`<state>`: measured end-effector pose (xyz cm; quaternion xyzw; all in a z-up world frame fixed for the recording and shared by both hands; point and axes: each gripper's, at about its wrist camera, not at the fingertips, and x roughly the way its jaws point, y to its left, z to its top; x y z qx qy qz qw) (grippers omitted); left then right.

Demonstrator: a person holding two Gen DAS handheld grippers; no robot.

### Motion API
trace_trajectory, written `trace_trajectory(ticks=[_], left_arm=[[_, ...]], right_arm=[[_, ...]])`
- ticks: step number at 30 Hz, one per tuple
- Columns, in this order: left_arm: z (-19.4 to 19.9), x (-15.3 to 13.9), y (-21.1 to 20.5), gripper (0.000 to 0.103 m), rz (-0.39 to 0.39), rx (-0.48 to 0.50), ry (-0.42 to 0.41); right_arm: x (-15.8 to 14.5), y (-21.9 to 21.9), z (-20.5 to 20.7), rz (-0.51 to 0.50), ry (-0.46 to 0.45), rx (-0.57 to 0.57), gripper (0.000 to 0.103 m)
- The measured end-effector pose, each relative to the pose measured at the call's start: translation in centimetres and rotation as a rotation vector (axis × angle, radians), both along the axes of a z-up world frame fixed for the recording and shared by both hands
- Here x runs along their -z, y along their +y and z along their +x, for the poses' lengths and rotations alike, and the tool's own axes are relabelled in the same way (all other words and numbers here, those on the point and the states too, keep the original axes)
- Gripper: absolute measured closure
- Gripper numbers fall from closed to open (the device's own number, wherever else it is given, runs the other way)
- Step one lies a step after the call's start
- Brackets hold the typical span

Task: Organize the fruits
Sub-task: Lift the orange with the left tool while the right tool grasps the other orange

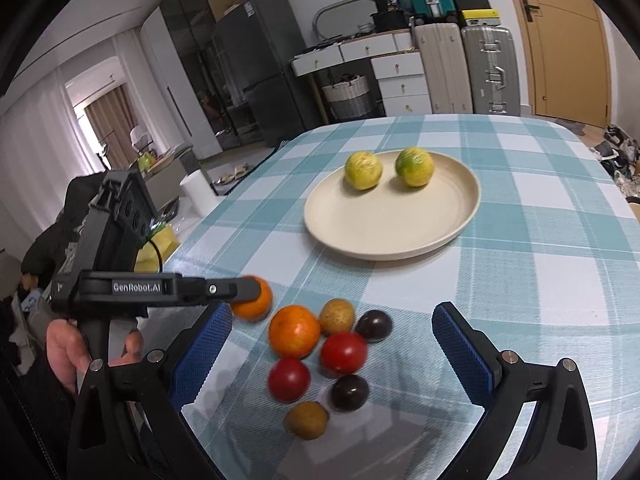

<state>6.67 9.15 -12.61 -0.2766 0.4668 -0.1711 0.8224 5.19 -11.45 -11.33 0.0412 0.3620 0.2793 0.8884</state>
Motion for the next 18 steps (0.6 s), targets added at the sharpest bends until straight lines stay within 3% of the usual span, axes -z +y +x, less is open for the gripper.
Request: trace_trajectory(ticks=[6, 13, 18], left_arm=[[-0.5, -0.5, 1.0, 0.069, 0.006, -0.015, -0.014], [-0.9, -0.7, 1.5, 0.069, 0.081, -0.03, -0.029], [-1.2, -0.6, 1.8, 0.069, 0.093, -0.031, -0.036]], right_arm=[[0.5, 1.8, -0.3, -0.055, 0.0, -0.028, 0.0], [1.1, 4.2, -0.9, -0.162, -0.034, -0.071, 0.001], [1.8, 5.4, -0.8, -0.211, -0.034, -0.085, 0.004]])
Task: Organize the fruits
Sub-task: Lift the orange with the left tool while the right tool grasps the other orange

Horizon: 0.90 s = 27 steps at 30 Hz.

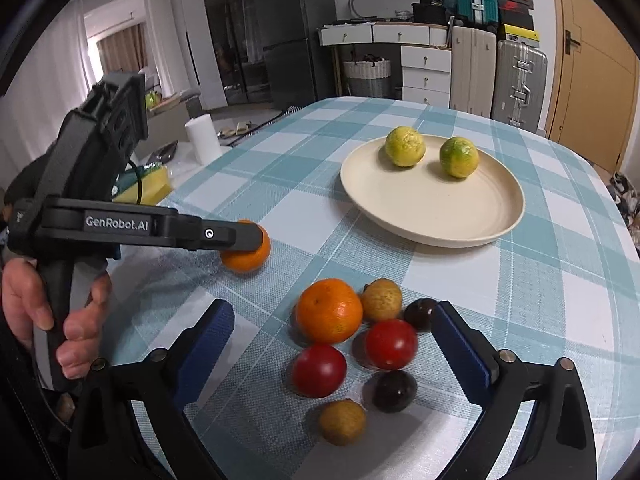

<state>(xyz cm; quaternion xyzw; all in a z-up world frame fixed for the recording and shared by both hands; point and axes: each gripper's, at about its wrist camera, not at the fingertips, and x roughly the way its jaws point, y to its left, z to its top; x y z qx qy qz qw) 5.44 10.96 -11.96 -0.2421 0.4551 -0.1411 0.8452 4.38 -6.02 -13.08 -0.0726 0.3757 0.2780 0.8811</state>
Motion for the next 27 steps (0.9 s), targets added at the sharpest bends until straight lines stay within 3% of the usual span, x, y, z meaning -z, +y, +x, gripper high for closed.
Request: trace_trajectory(ticks=[10, 15, 19, 21, 27], left_arm=[[-0.3, 0.4, 0.6, 0.069, -0.007, -0.007, 0.005], [-0.4, 0.5, 1.1, 0.069, -0.014, -0.013, 0.006], [-0.4, 0.6, 1.3, 0.069, -0.019, -0.016, 0.007], [-0.5, 0.6, 1.3, 0.069, -0.02, -0.016, 0.006], [-0.6, 0.7, 1.4, 0.069, -0.023, -0.016, 0.008]], right_arm=[[0.8, 1.6, 0.7, -0.083, -0.003, 0.008, 0.03], [1.1, 2.6, 0.4, -0.191, -0.066, 0.019, 0.045], [1.5, 3.7, 0.0, -0.285, -0.116, 0.012, 0.05], [1.5, 4.0, -0.2, -0.286, -0.119, -0.007, 0.063], [1.4, 3.6, 0.2, -0.259, -0.106, 0.004, 0.064]])
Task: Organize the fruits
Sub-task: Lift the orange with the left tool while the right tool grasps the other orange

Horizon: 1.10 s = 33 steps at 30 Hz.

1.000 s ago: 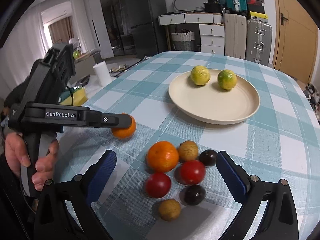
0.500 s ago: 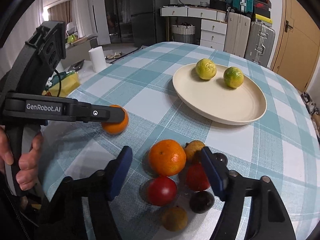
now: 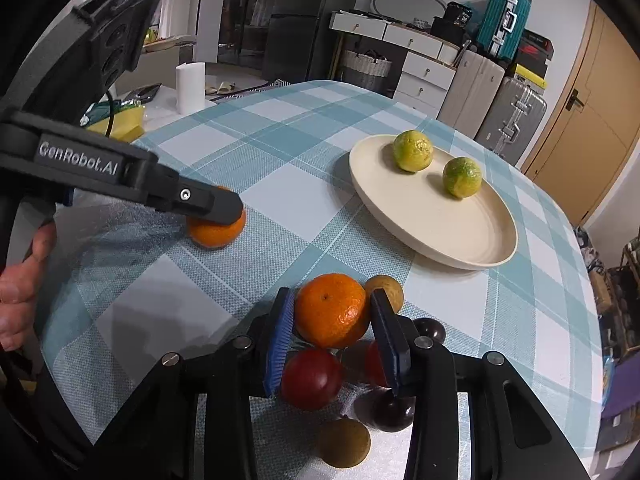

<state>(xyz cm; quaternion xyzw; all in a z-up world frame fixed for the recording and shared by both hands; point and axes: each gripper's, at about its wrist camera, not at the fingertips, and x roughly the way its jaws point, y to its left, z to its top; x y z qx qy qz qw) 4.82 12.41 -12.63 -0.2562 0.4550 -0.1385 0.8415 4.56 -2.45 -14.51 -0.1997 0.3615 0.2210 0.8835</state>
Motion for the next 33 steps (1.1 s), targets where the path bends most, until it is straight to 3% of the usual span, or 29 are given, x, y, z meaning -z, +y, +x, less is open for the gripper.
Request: trace_trajectory(ticks=[18, 23, 33], left_arm=[[1.6, -2.1, -1.1, 0.069, 0.059, 0.007, -0.014], [3.2, -3.1, -2.6, 0.069, 0.08, 0.031, -0.02], [7.1, -5.7, -6.9, 0.069, 0.119, 0.109, -0.055]], right_arm=[[-2.0, -3.0, 1.1, 0.311, 0.097, -0.004, 0.064], [-2.9, -5.1, 1.8, 0.403, 0.118, 0.021, 0.064], [-4.6, -9.4, 4.6, 0.495, 0.122, 0.098, 0.064]])
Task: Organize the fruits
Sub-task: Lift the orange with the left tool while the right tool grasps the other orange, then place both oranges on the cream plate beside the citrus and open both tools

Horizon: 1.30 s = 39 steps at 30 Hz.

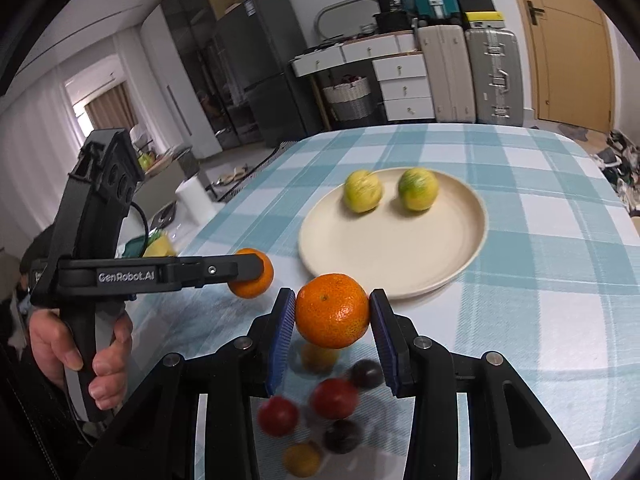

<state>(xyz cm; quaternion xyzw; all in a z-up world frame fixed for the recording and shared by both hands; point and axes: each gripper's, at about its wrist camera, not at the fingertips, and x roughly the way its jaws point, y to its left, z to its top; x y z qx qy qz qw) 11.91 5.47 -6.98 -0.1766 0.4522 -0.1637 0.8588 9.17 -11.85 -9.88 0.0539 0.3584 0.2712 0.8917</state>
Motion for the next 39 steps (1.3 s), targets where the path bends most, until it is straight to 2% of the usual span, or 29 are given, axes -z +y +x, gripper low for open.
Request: trace_trajectory(ticks=[13, 21, 31, 39], left_arm=[[6.3, -1.6, -3.5, 0.069, 0.018, 0.031, -0.02], [9.7, -0.9, -4.7, 0.069, 0.018, 0.034, -0.004], [12.7, 0.7, -5.6, 0.069, 0.033, 0.042, 0.027], [13.9, 2.4, -5.7, 0.069, 0.038, 0.039, 0.061]], right_arm=[[-1.4, -3.2, 4.3, 0.059, 0.016, 0.071, 0.064], [-1.9, -3.8, 7.5, 0.074, 0.014, 0.09, 0.064], [-0.2, -3.9, 12.3, 0.083, 0.061, 0.107, 0.064], [1.9, -3.8, 14.1, 0.09, 0.127, 0.117, 0.064]])
